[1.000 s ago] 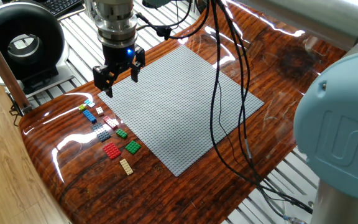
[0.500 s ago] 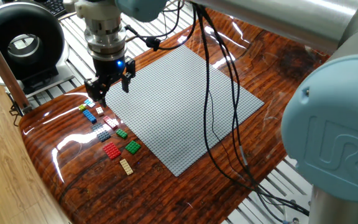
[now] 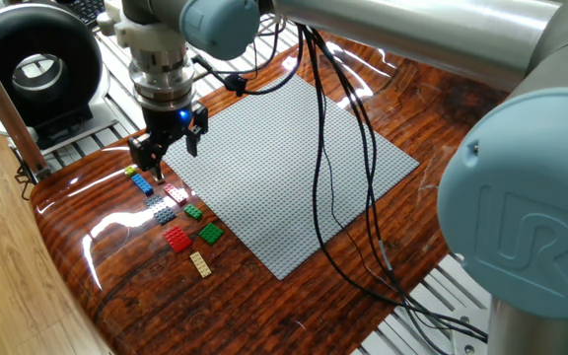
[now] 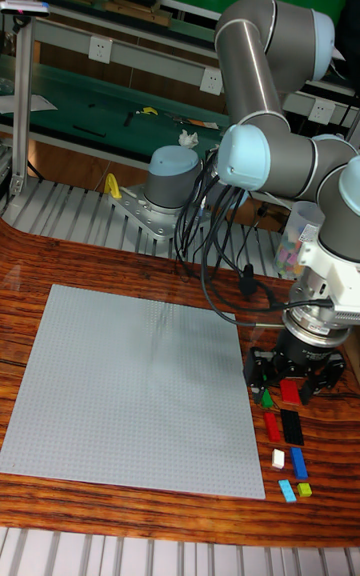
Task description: Build with small Lego blocks
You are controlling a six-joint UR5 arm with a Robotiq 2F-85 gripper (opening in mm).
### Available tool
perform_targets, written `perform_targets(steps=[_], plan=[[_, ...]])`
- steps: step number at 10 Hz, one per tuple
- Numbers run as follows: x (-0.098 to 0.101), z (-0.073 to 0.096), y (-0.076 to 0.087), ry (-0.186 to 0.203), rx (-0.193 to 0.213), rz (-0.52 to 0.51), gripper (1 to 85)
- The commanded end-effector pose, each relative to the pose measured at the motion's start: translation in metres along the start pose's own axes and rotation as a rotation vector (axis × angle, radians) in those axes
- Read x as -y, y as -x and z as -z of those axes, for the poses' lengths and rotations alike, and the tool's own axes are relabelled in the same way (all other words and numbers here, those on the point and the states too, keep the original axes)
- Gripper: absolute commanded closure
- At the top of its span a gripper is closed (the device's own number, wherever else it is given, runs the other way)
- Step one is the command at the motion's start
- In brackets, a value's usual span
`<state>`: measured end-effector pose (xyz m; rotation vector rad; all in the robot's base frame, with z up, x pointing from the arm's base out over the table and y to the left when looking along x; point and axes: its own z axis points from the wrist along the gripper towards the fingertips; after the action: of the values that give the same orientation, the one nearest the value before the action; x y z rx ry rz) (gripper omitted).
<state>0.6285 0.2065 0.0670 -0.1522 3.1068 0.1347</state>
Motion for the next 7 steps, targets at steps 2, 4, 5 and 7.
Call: perform_targets(steps=[2, 4, 5, 7], plan=[[-0.006, -0.002, -0.006, 0.024, -0.023, -0.008, 14.7], [-0.005, -0.008, 0.003, 0.02, 0.001, -0.013, 15.3], [-0.008, -0.019, 0.012, 0.025, 0.016, -0.022, 15.3], [-0.009, -0.033, 0.025, 0.033, 0.039, -0.052, 15.3]])
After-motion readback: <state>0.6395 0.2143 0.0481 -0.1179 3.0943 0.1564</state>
